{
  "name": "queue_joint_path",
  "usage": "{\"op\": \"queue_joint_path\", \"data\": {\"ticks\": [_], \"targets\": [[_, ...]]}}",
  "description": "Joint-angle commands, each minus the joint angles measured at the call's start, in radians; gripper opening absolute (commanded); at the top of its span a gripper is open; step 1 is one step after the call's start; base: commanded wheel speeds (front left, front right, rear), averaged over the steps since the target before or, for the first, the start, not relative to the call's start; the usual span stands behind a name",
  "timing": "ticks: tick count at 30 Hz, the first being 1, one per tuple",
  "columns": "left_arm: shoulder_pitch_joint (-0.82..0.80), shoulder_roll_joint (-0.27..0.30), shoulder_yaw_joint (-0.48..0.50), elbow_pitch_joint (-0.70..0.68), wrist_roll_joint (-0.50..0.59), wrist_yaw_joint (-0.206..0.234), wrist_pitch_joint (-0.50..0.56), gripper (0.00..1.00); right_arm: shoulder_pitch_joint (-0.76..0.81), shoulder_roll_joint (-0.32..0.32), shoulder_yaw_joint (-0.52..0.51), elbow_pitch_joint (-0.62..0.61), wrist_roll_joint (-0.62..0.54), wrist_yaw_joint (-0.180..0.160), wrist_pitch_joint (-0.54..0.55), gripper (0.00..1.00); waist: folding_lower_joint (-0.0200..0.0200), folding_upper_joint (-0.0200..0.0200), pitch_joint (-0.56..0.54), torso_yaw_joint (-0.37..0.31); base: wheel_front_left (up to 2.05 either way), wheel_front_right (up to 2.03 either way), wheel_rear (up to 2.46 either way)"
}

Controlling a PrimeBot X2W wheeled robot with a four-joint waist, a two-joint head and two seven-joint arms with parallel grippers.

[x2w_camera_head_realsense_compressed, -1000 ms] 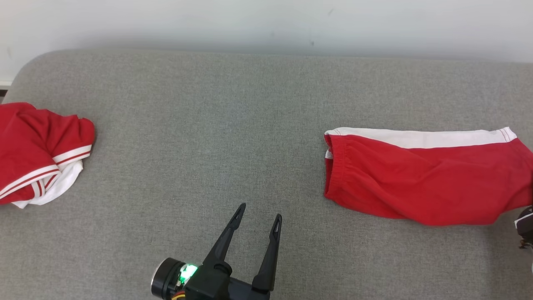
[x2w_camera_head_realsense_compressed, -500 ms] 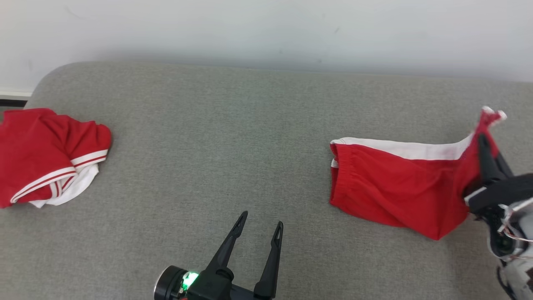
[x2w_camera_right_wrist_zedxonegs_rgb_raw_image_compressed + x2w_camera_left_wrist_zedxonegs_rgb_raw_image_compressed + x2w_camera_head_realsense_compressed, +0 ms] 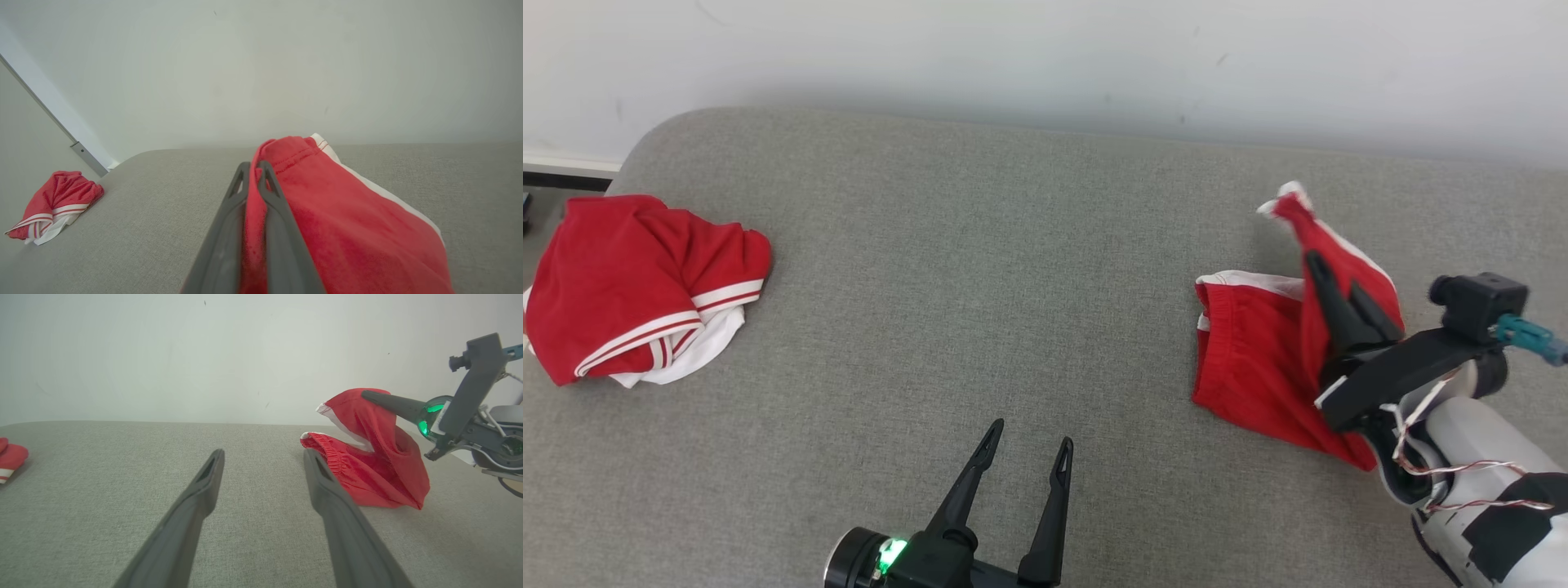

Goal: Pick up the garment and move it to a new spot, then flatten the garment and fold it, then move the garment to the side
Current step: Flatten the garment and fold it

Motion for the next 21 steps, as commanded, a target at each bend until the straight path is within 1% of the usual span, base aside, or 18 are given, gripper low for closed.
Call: {"op": "queue_joint_path", "data": {"ticks": [1,7,8,16,17,18,19,21], "targets": [[0.005,-0.003,0.001,0.003,-0.002,0.003,-0.005,1.00,-0.005,0.003,0.012,-0.011,-0.008,-0.002,0.000,0.00,0.0000,0.0001,0.003,0.002,0.00,0.00,0.00],[0.009,-0.007,0.005,0.007,-0.005,0.005,-0.009,1.00,0.025,-0.011,0.105,-0.076,-0.030,-0.002,0.017,0.00,0.0000,0.0001,0.013,0.001,0.00,0.00,0.00],[0.009,-0.009,0.008,0.008,-0.006,0.005,-0.011,1.00,0.033,-0.016,0.138,-0.089,-0.047,-0.002,0.024,0.00,0.0000,0.0001,0.015,-0.003,0.00,0.00,0.00],[0.013,-0.012,0.019,0.021,-0.012,0.001,-0.015,1.00,0.073,-0.004,0.220,-0.092,-0.053,-0.002,0.056,0.00,0.0000,0.0001,0.012,-0.008,0.00,0.00,0.00],[0.017,-0.010,0.021,0.022,-0.012,0.000,-0.015,1.00,0.077,-0.001,0.227,-0.091,-0.048,-0.002,0.056,0.08,0.0000,0.0001,0.009,-0.007,0.00,0.00,0.00],[0.020,-0.009,0.022,0.023,-0.011,0.000,-0.015,1.00,0.081,0.002,0.236,-0.092,-0.045,-0.002,0.059,0.31,0.0000,0.0001,0.007,-0.007,0.00,0.00,0.00],[0.023,-0.007,0.023,0.025,-0.011,-0.001,-0.015,1.00,0.085,0.005,0.244,-0.095,-0.041,-0.002,0.057,0.40,0.0000,0.0001,0.003,-0.006,0.00,0.00,0.00],[0.029,-0.005,0.023,0.027,-0.012,-0.003,-0.016,1.00,0.095,0.010,0.258,-0.099,-0.035,-0.002,0.057,0.83,0.0000,0.0001,-0.005,-0.005,0.00,0.00,0.00]]}}
